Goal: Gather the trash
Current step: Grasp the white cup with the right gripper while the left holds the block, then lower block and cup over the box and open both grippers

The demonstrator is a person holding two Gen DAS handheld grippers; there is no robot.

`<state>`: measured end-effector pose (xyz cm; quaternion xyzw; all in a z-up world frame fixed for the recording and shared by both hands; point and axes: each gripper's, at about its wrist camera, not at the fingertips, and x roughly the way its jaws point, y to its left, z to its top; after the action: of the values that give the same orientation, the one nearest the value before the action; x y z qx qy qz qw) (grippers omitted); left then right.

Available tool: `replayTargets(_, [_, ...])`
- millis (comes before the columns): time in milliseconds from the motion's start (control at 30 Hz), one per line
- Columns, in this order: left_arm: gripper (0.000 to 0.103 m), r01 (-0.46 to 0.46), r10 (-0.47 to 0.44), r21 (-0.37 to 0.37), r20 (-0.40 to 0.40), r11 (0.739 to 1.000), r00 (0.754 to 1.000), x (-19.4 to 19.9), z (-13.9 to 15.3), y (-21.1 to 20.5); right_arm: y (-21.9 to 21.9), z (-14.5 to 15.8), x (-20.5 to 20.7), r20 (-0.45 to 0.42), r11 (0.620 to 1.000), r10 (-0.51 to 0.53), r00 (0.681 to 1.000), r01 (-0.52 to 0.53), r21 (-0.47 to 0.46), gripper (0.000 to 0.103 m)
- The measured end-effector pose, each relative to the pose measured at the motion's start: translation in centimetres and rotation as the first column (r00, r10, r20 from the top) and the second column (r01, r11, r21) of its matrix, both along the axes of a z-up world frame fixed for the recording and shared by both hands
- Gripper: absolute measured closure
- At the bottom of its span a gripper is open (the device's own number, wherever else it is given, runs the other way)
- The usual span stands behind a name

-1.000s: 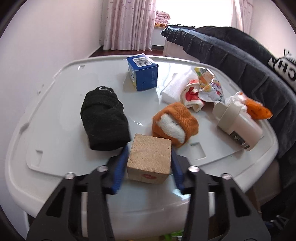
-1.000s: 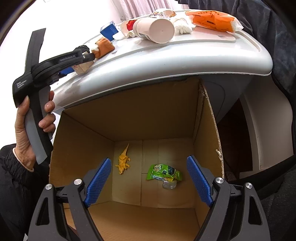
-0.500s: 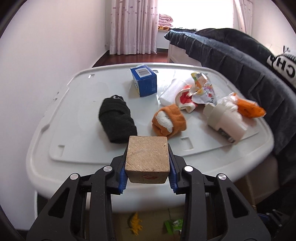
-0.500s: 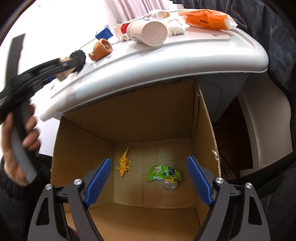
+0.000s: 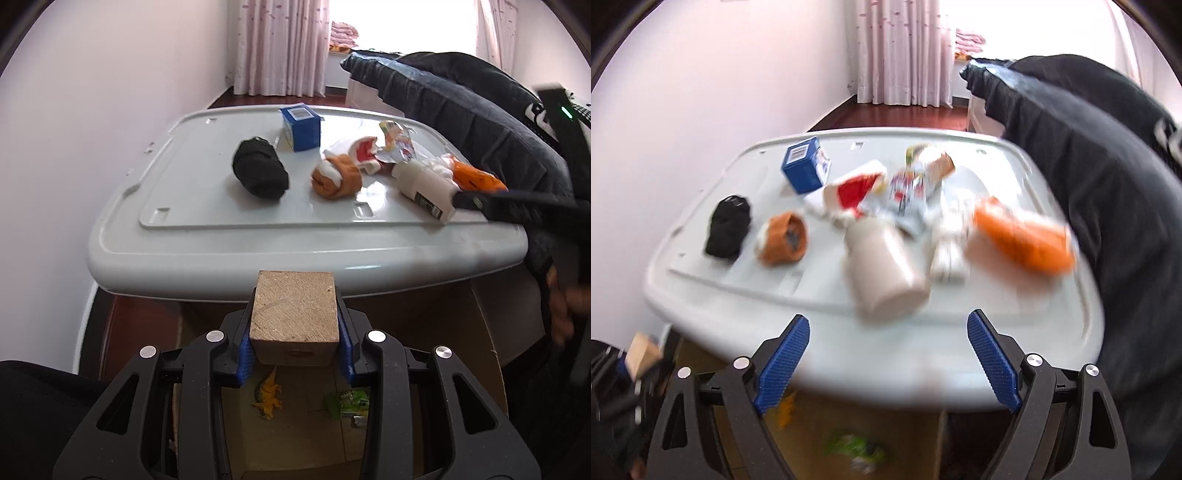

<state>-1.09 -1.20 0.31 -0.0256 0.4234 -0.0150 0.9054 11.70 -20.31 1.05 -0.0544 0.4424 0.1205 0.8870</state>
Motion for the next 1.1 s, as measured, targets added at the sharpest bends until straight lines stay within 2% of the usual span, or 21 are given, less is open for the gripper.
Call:
replayTargets(133, [0.069, 0.027, -0.027, -0.020, -0.008, 0.999, 1.000, -0.1, -0.3, -0.4, 0.9, -0.7, 3.3, -0.044, 0.996, 0.066, 0.997, -0.069, -0.051, 0.017])
replayTargets(233, [0.069, 0.042, -0.042, -0.024, 0.000, 0.999, 0.999, -0.1, -0.2, -0.6, 1.7, -1.8, 5.1, -0.095, 0.995, 0.088, 0.992, -0.092, -0.037, 0.019])
replayTargets(333, [0.069, 0.051, -0.051, -0.030, -0.002, 0.998, 0.999, -0.2, -0.3, -0.7, 2.0, -3.7, 6.8, -0.171, 0.996, 0.082, 0.982, -0.088, -0.027, 0.026])
replayTargets(367, [0.069, 0.051, -0.051, -0.031, -0.004, 0.998, 0.999, -0.1, -0.3, -0.7, 2.1, -4.8, 7.4, -0.203, 0.996, 0.076, 0.976, -0.086, -0.040, 0.032])
replayTargets(400, [0.069, 0.049, -0.049, -0.030, -0.004, 0.998, 0.999, -0.1, -0.3, -0.7, 2.1, -5.1, 7.4, -0.201, 0.996, 0.076, 0.977, -0.083, -0.028, 0.037])
replayTargets(433, [0.069, 0.047, -0.047, -0.032, -0.003, 0.998, 0.999, -0.1, -0.3, -0.7, 1.7, -5.0, 7.2, -0.177, 0.998, 0.068, 0.982, -0.070, -0.004, 0.038])
replayTargets(467, [0.069, 0.046, -0.046, -0.035, -0.002, 0.998, 0.999, -0.1, -0.3, -0.6, 1.7, -5.0, 7.2, -0.169, 0.998, 0.063, 0.984, -0.065, -0.006, 0.048])
replayTargets(600, [0.069, 0.041, -0.041, -0.041, -0.004, 0.998, 0.999, 0.0, -0.3, -0.5, 1.3, -4.7, 6.4, -0.142, 1.000, 0.026, 0.990, -0.027, -0.004, 0.054])
replayTargets(833, [0.069, 0.030, -0.031, -0.055, -0.007, 0.998, 1.000, 0.0, -0.4, -0.2, 1.5, -2.9, 3.6, -0.079, 0.998, 0.019, 0.997, -0.015, 0.055, 0.055])
replayTargets(1100, [0.069, 0.031, -0.030, -0.043, 0.033, 0.999, 0.999, -0.4, 0.2, -0.3, 0.1, 1.0, -5.1, 0.025, 0.987, -0.004, 1.000, 0.000, 0.162, 0.055])
